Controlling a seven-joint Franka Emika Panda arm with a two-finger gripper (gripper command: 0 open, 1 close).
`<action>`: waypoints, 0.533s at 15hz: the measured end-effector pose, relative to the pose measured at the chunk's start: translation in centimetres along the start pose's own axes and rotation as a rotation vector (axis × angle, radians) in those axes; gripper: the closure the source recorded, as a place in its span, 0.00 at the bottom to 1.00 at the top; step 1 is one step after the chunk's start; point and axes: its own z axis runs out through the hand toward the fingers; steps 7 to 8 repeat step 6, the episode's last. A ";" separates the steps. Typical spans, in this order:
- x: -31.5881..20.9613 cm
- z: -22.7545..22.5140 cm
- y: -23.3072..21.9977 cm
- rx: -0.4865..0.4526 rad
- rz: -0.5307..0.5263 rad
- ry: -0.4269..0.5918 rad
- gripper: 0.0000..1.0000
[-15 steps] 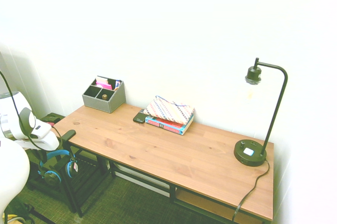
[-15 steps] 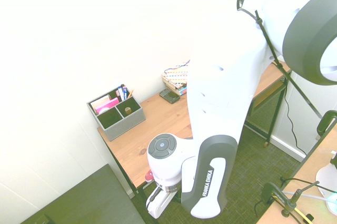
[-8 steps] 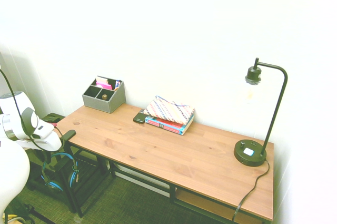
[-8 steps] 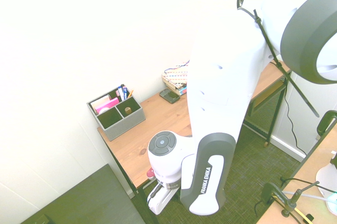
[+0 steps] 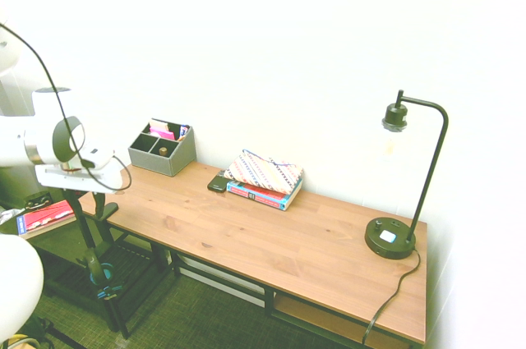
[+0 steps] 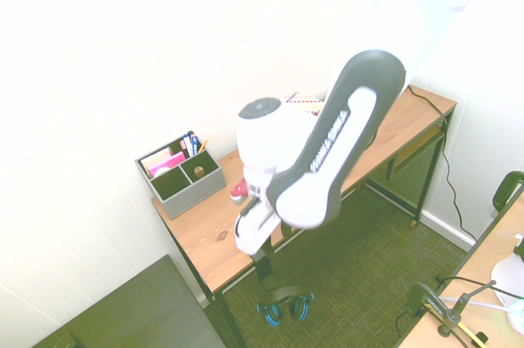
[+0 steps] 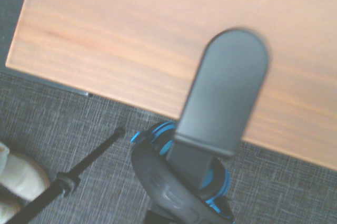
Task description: Hang the headphone
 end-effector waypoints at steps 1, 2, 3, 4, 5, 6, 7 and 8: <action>1.9 -2.7 1.4 0.006 -0.015 -0.014 0.00; 4.0 -5.5 3.2 0.019 -0.010 -0.013 0.00; 6.3 -8.3 5.5 0.029 0.008 -0.006 0.00; 8.1 -11.0 8.0 0.036 0.019 -0.003 0.00; 9.3 -13.6 10.6 0.035 0.025 -0.011 0.00; 9.9 -16.1 13.2 0.022 0.022 -0.026 0.00; 9.9 -16.1 13.2 0.022 0.022 -0.026 0.00; 9.9 -16.1 13.2 0.022 0.022 -0.026 0.00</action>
